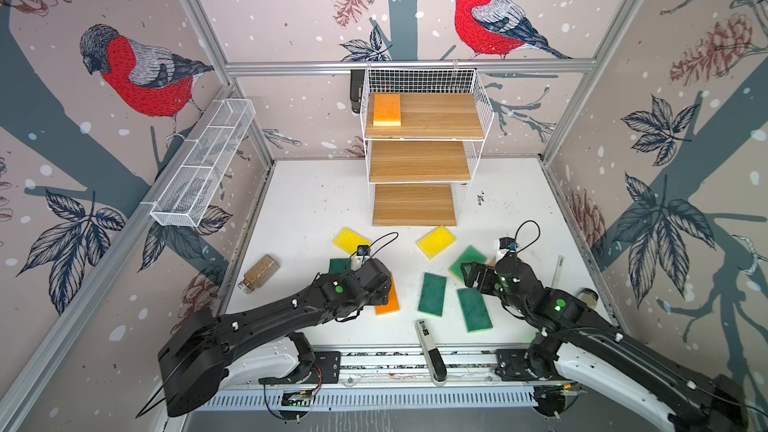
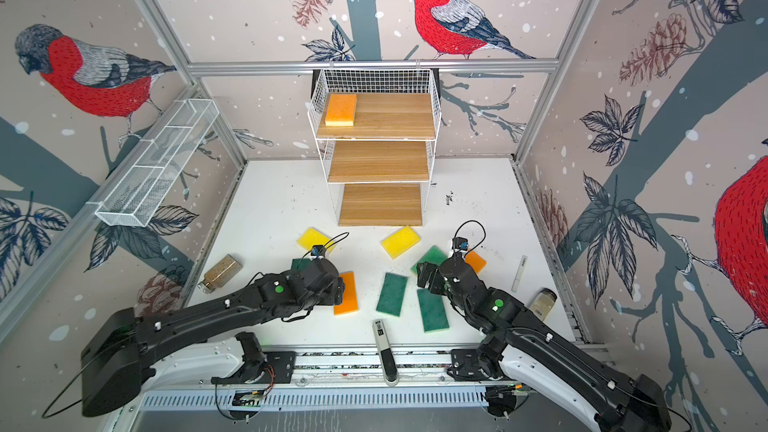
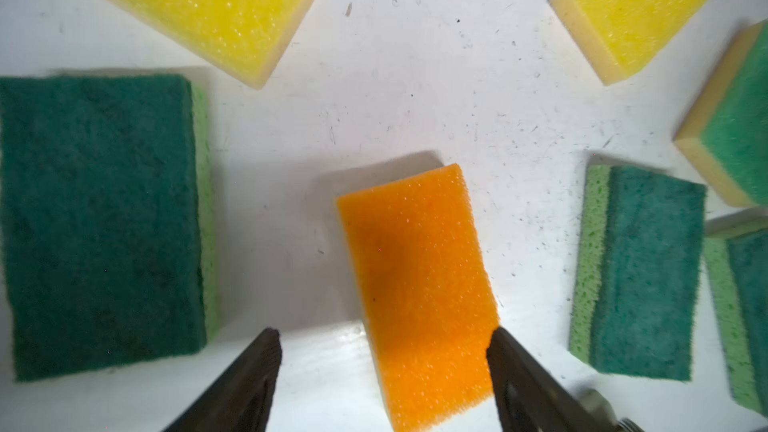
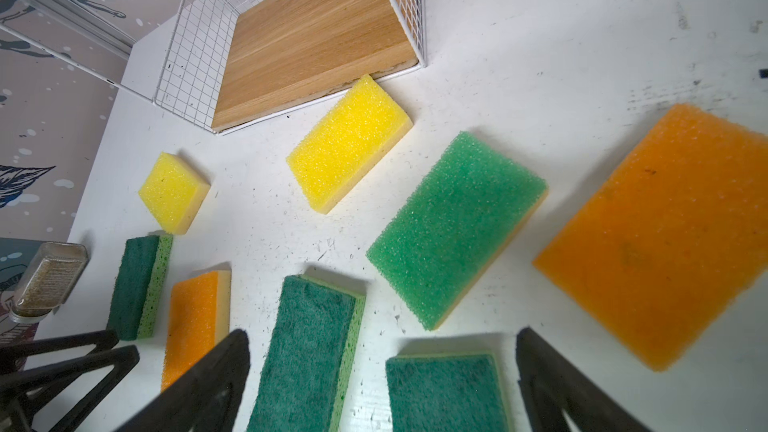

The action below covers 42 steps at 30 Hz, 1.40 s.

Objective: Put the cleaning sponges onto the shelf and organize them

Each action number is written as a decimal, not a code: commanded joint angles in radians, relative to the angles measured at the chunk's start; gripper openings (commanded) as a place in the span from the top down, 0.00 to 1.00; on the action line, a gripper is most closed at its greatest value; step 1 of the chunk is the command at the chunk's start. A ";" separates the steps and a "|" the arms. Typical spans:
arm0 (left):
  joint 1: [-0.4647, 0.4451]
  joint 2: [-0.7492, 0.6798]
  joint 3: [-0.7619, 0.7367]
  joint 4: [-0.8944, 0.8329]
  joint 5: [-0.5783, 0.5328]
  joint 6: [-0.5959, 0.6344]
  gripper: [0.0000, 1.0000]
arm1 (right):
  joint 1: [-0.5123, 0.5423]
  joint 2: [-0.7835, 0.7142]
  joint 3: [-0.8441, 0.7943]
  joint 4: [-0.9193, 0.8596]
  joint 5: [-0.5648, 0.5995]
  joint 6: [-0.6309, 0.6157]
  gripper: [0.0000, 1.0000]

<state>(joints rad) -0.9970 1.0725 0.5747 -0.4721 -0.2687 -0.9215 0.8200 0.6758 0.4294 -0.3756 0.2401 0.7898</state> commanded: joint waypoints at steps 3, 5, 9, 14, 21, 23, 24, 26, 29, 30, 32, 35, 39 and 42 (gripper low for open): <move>-0.100 -0.008 -0.009 -0.002 -0.115 -0.224 0.19 | 0.004 -0.003 -0.004 0.005 0.022 -0.018 0.00; -0.140 0.045 0.004 -0.015 -0.127 -0.270 0.19 | 0.004 -0.005 -0.006 0.006 0.018 -0.025 0.00; -0.215 0.152 0.030 -0.020 -0.150 -0.379 0.16 | 0.005 -0.021 -0.009 -0.003 0.017 -0.032 0.01; -0.279 0.234 0.076 -0.036 -0.176 -0.478 0.13 | 0.005 -0.058 -0.014 -0.013 0.020 -0.038 0.01; -0.293 0.315 0.123 -0.091 -0.170 -0.544 0.12 | 0.005 -0.103 -0.026 -0.028 0.027 -0.035 0.00; -0.293 0.334 0.132 -0.106 -0.170 -0.559 0.12 | 0.005 -0.114 -0.032 -0.025 0.025 -0.035 0.01; -0.293 0.345 0.136 -0.116 -0.172 -0.569 0.12 | 0.005 -0.117 -0.035 -0.025 0.026 -0.035 0.00; -0.293 0.366 0.145 -0.132 -0.175 -0.581 0.12 | 0.005 -0.119 -0.035 -0.024 0.026 -0.036 0.01; -0.293 0.409 0.168 -0.149 -0.188 -0.580 0.12 | 0.005 -0.118 -0.037 -0.021 0.025 -0.038 0.00; -0.294 0.428 0.182 -0.157 -0.191 -0.576 0.13 | 0.005 -0.118 -0.037 -0.022 0.025 -0.038 0.01; -0.293 0.463 0.208 -0.161 -0.196 -0.557 0.13 | 0.005 -0.118 -0.037 -0.019 0.024 -0.041 0.01; -0.293 0.503 0.232 -0.150 -0.189 -0.537 0.13 | 0.005 -0.116 -0.037 -0.016 0.029 -0.044 0.00; -0.291 0.517 0.222 -0.138 -0.182 -0.542 0.14 | 0.005 -0.112 -0.041 -0.010 0.035 -0.046 0.00; -0.284 0.502 0.190 -0.106 -0.164 -0.544 0.16 | 0.004 -0.104 -0.045 -0.003 0.034 -0.049 0.01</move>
<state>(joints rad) -1.2854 1.5841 0.7856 -0.5804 -0.4389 -1.4658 0.8238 0.5671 0.3878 -0.3981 0.2584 0.7574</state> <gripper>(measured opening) 0.845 0.995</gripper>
